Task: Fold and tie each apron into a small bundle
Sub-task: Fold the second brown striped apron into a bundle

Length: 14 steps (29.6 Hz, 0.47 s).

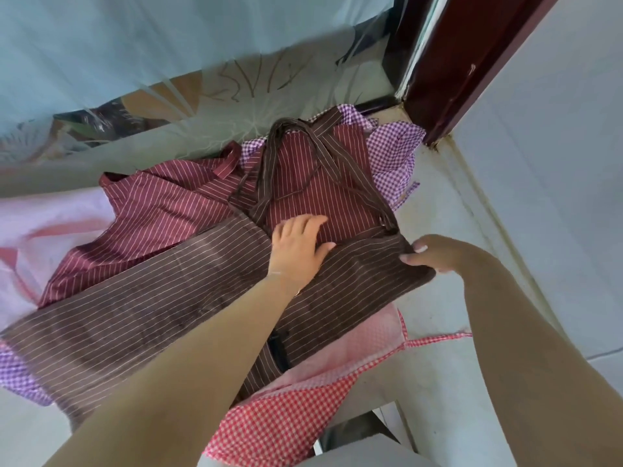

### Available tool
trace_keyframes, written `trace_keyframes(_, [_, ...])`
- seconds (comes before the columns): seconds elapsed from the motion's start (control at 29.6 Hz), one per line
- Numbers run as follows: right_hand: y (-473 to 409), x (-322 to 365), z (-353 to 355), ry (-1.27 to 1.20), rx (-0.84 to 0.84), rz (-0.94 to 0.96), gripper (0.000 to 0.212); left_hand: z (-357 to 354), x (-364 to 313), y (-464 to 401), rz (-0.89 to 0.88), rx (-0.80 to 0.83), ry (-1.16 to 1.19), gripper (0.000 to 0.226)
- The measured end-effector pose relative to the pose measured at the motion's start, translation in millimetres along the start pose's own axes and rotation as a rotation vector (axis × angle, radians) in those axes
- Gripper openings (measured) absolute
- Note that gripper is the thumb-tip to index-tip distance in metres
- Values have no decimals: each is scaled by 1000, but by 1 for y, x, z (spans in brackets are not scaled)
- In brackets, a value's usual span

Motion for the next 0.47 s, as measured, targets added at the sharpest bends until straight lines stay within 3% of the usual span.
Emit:
trace_keyframes(0.07, [-9, 14, 7, -82, -170, 63, 62, 8, 14, 17, 9, -150, -43, 50])
trace_keyframes(0.17, [-20, 44, 13, -340, -320, 152, 70, -10, 22, 38, -85, -65, -136, 61])
trace_keyframes(0.27, [-30, 79, 16, -218, -398, 271, 77, -19, 30, 41, -70, 67, -200, 71])
trace_keyframes(0.34, [-38, 94, 18, -103, -429, 278, 79, -3, 45, 27, 30, 21, -151, 71])
trace_keyframes(0.41, [-47, 99, 21, -28, -437, 247, 65, 20, 63, 7, 153, -34, -81, 69])
trace_keyframes(0.47, [-42, 99, 35, -77, -544, 242, 36, 30, 84, -14, 269, 24, -6, 68])
Point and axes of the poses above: each hand's wrist, its own y-axis away from the middle knuckle, its own z-axis out of the back of the hand, x = y × z, the point moved 9 cm from there along -y, towards the middle knuckle, and after that the axes turned 2 degrees about y, right-handed, at the moved point
